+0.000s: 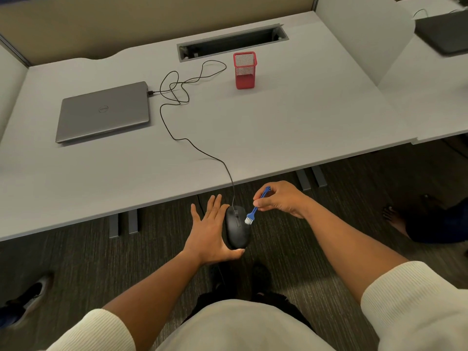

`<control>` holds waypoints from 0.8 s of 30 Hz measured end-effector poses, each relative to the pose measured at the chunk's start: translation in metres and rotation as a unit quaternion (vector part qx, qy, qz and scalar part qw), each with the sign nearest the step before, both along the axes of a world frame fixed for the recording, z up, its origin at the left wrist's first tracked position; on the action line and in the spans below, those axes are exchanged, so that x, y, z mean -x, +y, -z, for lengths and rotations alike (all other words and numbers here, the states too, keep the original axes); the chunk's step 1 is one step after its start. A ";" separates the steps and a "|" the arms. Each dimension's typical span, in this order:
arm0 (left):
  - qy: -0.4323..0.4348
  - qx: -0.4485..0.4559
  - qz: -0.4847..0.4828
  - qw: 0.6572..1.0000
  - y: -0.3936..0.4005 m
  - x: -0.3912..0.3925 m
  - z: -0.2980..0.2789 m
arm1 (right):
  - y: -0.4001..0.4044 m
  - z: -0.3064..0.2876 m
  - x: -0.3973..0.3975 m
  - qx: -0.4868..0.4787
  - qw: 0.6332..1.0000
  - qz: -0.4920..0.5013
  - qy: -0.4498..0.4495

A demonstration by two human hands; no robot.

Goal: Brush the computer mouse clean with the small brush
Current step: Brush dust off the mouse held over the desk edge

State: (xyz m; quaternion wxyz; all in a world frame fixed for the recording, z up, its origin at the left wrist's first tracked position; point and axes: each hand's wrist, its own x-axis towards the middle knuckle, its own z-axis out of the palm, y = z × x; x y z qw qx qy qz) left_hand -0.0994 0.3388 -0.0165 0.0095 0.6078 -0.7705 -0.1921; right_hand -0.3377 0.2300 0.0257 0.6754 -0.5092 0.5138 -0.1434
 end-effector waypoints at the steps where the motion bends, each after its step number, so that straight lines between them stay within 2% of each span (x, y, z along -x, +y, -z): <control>1: -0.002 -0.002 -0.001 1.000 0.001 -0.001 0.001 | -0.001 0.000 0.001 0.010 1.000 0.008 0.002; 6: -0.001 -0.009 -0.003 1.000 0.001 -0.001 0.002 | -0.001 -0.013 -0.004 -0.042 0.996 -0.007 -0.075; 11: 0.020 -0.005 -0.009 1.000 0.000 0.002 0.001 | 0.005 -0.016 -0.016 -0.041 0.993 -0.113 -0.018; 15: 0.024 -0.010 -0.012 1.000 0.000 0.001 -0.001 | 0.003 -0.016 -0.005 0.007 0.998 -0.063 0.013; 18: 0.025 -0.012 -0.012 1.000 0.002 0.001 -0.001 | -0.001 -0.018 0.001 0.006 0.999 -0.037 0.000; 21: 0.037 -0.010 -0.016 0.999 0.003 0.005 -0.001 | 0.001 -0.020 -0.002 -0.037 0.997 -0.063 -0.019; 24: 0.037 -0.006 -0.013 0.999 0.003 0.007 -0.002 | 0.007 -0.016 -0.007 -0.042 0.994 -0.096 0.005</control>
